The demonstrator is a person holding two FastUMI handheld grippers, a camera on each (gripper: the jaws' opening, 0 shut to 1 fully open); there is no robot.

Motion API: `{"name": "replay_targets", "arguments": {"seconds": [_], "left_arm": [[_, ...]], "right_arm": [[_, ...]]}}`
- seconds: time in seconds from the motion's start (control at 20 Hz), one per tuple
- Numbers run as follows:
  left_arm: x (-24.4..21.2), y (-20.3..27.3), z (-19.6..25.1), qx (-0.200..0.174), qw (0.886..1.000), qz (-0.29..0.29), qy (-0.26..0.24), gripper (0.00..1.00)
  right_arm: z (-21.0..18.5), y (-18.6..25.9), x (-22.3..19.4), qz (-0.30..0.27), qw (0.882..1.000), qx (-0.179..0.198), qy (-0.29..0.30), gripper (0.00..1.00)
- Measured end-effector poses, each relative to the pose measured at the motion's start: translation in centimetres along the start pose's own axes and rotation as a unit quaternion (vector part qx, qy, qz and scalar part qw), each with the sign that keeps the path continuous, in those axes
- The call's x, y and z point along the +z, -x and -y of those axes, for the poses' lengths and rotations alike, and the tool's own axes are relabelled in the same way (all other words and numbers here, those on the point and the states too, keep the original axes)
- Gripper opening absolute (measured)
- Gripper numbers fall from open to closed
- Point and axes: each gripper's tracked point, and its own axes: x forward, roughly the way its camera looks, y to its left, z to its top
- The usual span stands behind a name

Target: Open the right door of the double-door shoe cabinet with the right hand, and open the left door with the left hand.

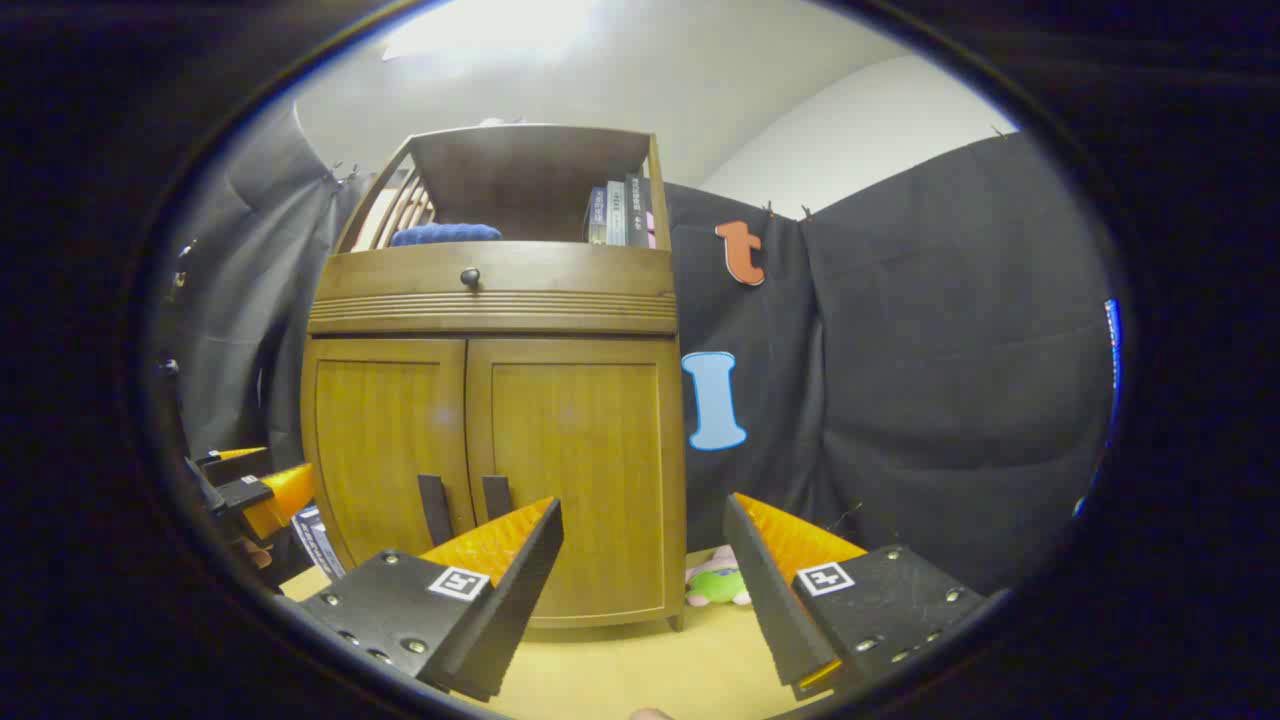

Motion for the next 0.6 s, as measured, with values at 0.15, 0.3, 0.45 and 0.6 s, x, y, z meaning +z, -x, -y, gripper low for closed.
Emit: {"name": "replay_targets", "arguments": {"seconds": [0.15, 0.3, 0.45, 0.6], "left_arm": [[0.5, 0.4, -0.3, -0.008, 1.0, 0.006, 0.005, 0.99], [1.2, 0.6, -0.5, -0.008, 1.0, 0.019, 0.006, 0.99], [1.1, 0.5, -0.4, -0.021, 1.0, 0.014, 0.015, 0.99], [0.8, 0.5, 0.0, -0.041, 0.998, 0.002, 0.037, 0.99]], "right_arm": [[-0.2, -0.6, 0.0, 0.0, 1.0, 0.003, -0.011, 0.95], [0.1, -0.8, 0.0, 0.001, 1.0, -0.002, -0.004, 0.94], [0.4, -1.2, 0.2, 0.003, 1.0, -0.004, 0.005, 0.96], [0.5, -1.6, 0.5, 0.011, 1.0, -0.002, 0.005, 0.96]]}}
